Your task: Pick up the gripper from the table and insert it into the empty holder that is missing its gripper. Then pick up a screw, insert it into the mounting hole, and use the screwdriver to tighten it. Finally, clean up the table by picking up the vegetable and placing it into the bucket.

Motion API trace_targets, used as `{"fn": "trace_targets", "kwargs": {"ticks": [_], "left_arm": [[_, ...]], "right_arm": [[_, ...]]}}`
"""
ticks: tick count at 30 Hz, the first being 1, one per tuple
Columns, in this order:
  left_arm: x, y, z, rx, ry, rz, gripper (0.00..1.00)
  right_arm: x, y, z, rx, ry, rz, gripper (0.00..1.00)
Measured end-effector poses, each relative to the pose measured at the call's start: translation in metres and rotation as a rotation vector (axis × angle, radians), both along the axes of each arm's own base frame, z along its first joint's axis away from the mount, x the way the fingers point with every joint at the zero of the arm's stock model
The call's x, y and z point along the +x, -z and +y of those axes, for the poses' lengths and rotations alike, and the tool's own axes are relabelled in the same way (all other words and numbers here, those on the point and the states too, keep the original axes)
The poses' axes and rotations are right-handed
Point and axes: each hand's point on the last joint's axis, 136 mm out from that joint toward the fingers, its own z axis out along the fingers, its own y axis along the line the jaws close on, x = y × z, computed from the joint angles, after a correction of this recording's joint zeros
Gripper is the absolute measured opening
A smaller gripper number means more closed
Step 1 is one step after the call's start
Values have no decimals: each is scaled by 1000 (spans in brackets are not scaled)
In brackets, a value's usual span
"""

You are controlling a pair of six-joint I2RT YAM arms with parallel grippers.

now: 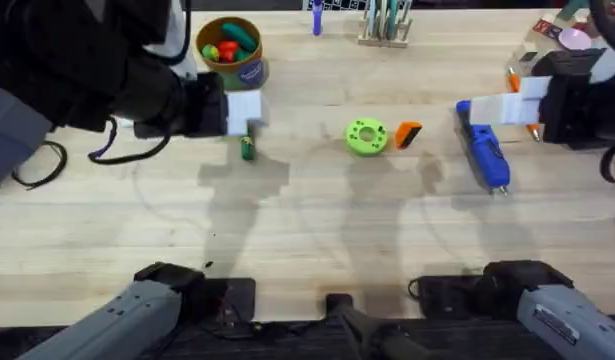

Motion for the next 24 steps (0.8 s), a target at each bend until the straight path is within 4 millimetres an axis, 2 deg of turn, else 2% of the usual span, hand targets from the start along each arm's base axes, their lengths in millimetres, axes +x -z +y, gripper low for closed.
{"fn": "trace_targets", "kwargs": {"ticks": [3,8,11,19,24], "left_arm": [[-10,4,2,10,0,43,987],[-10,4,4,17,-3,39,985],[-12,-3,6,20,-8,6,985],[-36,-55,14,-28,-18,-234,985],[-58,-86,30,-54,-68,-402,985]], "right_arm": [[0,0,0,0,0,0,991],[0,0,0,0,0,0,991],[0,0,0,0,0,0,991],[0,0,0,0,0,0,991],[0,0,0,0,0,0,991]]}}
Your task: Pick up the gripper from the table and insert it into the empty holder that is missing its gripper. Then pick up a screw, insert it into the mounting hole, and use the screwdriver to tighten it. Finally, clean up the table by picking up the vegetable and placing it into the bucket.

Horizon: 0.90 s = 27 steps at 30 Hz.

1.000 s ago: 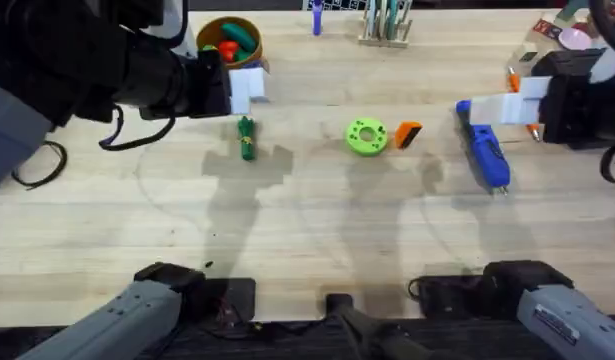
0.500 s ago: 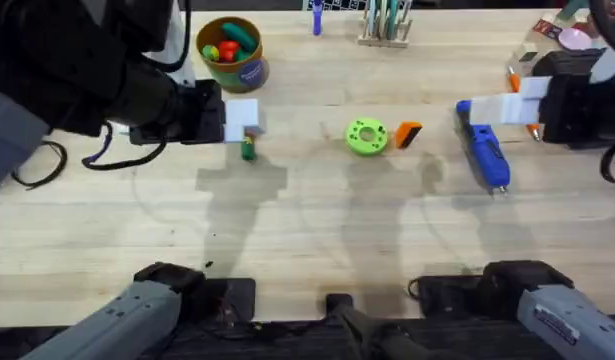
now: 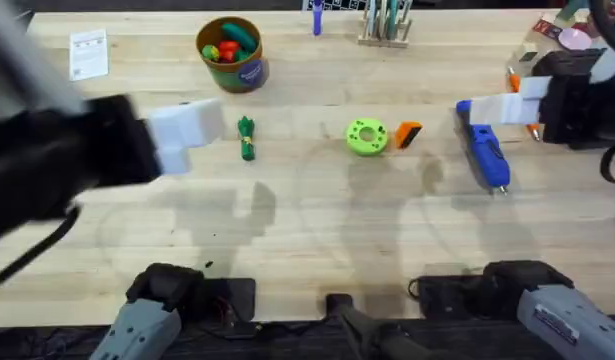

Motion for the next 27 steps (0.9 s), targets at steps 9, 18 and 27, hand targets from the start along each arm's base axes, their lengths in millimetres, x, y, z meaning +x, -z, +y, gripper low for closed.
{"fn": "trace_targets", "kwargs": {"ticks": [9,18,27], "left_arm": [[-18,7,22,-29,-107,-174,985],[18,58,4,-109,-31,-368,985],[40,102,-23,-184,118,-521,985]], "right_arm": [[0,0,0,0,0,0,991],[0,0,0,0,0,0,991],[0,0,0,0,0,0,991]]}}
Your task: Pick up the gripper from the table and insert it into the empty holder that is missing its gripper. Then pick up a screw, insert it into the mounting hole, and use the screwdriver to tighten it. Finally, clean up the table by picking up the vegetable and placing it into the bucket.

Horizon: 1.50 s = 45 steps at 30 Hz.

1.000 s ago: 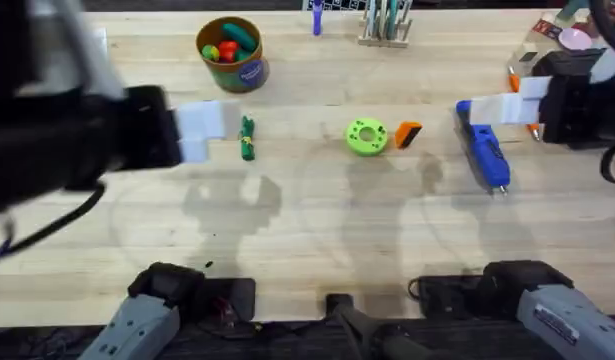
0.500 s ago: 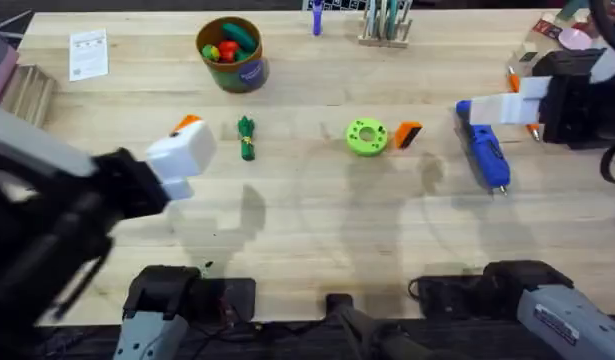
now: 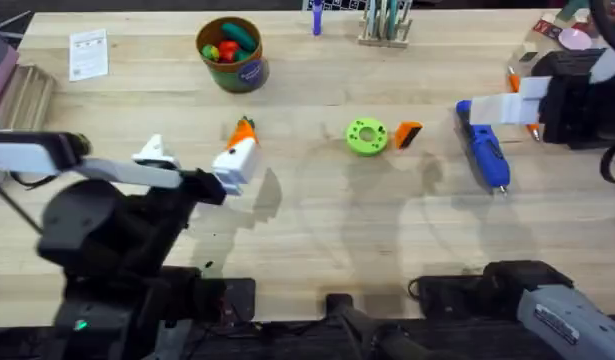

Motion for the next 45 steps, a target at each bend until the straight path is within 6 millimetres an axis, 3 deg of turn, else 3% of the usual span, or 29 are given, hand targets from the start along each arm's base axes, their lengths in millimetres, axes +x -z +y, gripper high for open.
{"fn": "trace_targets", "kwargs": {"ticks": [6,17,27,37,45], "left_arm": [[-7,15,-30,68,200,-91,985],[-41,9,-76,155,555,-217,985],[-56,9,-88,132,662,-224,985],[-86,7,-107,110,867,-269,985],[-92,6,-110,122,912,-296,985]], "right_arm": [[0,0,0,0,0,0,990],[0,0,0,0,0,0,991],[0,0,0,0,0,0,991],[0,0,0,0,0,0,991],[0,0,0,0,0,0,991]]}}
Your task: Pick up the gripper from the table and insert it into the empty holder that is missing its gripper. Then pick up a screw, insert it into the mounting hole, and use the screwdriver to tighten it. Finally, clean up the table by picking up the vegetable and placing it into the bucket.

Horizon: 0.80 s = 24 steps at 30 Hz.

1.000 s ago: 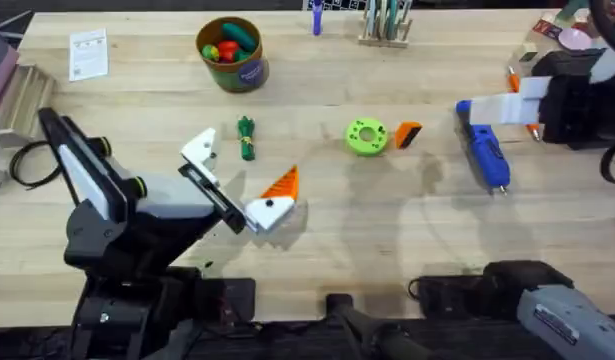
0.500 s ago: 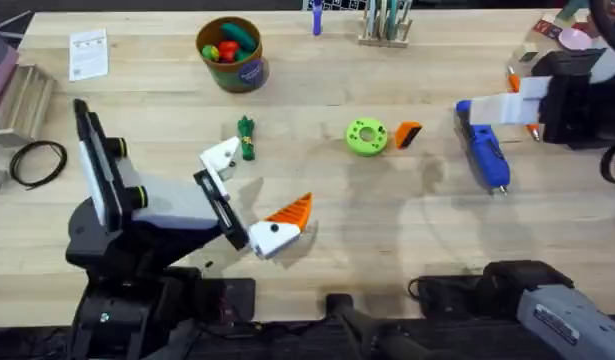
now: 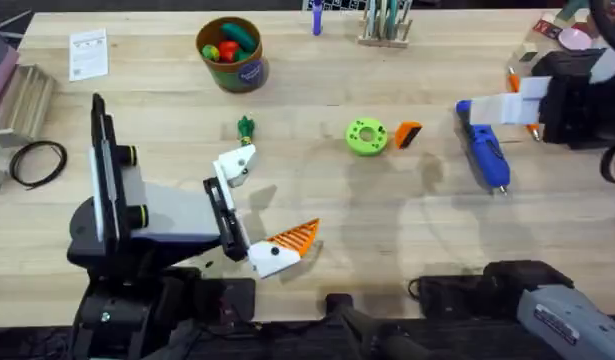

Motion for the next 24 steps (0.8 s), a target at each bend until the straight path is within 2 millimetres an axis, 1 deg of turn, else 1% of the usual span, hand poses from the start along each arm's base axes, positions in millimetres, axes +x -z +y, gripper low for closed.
{"fn": "trace_targets", "kwargs": {"ticks": [24], "left_arm": [[1,3,-1,-1,11,-30,985]], "right_arm": [[0,0,0,0,0,0,991]]}}
